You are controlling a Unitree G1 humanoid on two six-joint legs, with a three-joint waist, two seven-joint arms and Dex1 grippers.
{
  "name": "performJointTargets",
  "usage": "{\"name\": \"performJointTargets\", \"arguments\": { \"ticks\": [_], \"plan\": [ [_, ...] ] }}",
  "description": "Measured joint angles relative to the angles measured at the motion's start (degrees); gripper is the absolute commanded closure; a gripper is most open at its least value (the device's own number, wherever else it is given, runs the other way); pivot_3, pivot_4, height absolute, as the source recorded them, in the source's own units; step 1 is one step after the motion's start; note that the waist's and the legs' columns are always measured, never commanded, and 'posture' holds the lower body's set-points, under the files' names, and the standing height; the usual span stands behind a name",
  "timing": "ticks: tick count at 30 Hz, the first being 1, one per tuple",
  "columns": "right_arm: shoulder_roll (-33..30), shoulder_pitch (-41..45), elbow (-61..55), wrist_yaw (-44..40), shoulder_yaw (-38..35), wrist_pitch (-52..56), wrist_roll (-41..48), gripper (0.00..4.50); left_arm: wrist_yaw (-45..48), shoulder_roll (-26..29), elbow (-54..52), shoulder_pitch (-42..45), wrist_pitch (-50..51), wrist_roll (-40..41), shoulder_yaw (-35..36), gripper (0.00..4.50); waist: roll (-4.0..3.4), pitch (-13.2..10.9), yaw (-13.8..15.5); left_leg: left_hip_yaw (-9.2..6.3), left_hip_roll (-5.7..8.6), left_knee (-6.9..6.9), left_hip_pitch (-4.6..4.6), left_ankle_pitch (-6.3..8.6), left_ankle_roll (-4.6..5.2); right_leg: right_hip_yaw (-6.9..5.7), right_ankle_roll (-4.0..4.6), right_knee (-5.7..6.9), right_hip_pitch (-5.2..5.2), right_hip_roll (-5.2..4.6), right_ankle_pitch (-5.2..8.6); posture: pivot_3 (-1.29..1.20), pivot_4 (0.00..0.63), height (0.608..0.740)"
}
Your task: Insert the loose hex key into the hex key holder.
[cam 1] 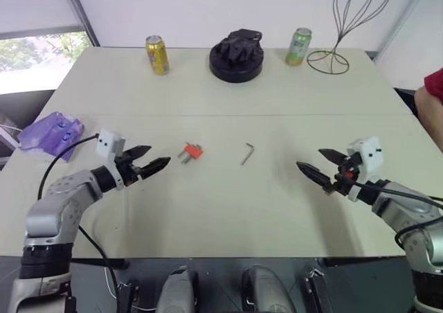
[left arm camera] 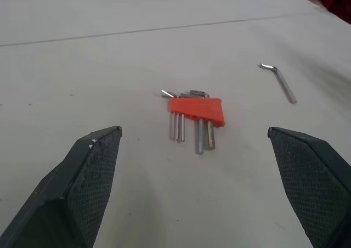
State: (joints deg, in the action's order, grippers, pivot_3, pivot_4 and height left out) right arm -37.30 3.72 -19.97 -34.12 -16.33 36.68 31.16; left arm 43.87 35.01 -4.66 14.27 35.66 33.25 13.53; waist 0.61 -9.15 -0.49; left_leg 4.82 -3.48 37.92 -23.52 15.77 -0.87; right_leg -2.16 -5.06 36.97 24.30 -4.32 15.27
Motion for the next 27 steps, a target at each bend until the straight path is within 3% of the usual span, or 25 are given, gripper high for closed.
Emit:
{"name": "performJointTargets", "arguments": {
  "ticks": [27],
  "plan": [
    [0.26,5.32,4.20,2.71,0.43,-1.08,-4.12,0.34,-0.45,-0.89,3.93,4.92,-3.81,-2.07,-1.40,0.05,0.00,0.00,-0.01,0.03,0.00,0.01,0.00,-0.01,-0.01,0.00,0.00,0.01,0.00,0.00,0.00,0.00,0.150,0.740]
  ]
}}
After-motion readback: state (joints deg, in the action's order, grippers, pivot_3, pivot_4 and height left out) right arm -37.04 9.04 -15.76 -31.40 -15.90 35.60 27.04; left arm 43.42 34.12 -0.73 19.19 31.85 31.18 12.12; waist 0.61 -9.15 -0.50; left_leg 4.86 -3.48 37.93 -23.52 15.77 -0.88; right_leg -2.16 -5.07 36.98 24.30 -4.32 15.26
